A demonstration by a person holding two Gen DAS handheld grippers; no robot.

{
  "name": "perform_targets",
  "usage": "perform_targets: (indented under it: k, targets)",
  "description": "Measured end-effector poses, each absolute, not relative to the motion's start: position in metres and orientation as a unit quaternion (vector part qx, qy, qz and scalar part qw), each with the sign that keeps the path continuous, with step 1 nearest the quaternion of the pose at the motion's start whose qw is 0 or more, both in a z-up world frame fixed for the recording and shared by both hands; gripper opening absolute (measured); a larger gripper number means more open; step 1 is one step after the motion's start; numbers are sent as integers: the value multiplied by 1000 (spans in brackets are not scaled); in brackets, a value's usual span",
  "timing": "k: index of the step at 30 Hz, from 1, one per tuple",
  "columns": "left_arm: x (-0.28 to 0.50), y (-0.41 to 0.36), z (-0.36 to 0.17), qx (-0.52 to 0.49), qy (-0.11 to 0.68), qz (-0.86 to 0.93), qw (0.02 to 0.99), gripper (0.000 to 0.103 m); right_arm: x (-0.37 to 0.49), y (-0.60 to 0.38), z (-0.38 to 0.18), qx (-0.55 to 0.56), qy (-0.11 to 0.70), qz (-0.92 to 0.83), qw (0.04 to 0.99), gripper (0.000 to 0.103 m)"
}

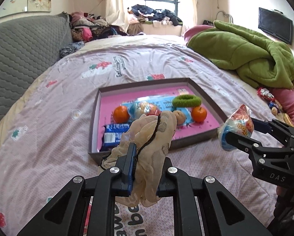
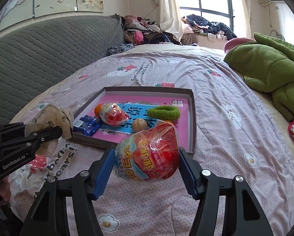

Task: Organize objects
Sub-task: 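Close the left gripper on the beige scrunchie while the right gripper grasps the red candy egg, then lift and carry the scrunchie with the left gripper while the right gripper carries the candy egg to the tray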

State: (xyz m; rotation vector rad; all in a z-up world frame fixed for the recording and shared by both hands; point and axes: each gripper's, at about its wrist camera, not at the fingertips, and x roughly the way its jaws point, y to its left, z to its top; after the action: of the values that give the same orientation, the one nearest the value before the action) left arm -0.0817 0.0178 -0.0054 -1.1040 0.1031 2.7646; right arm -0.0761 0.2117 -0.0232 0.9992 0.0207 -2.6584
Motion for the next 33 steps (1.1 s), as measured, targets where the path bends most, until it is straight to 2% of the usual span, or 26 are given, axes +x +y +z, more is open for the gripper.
perform_targets:
  k: [13, 33]
  targets:
    - [-85, 13, 27, -337, 38, 938, 74, 15, -65, 206, 22, 296, 33, -942, 155, 64]
    - [-125, 12, 60, -312, 52, 946, 66, 15, -104, 201, 74, 243, 45, -956, 159, 64]
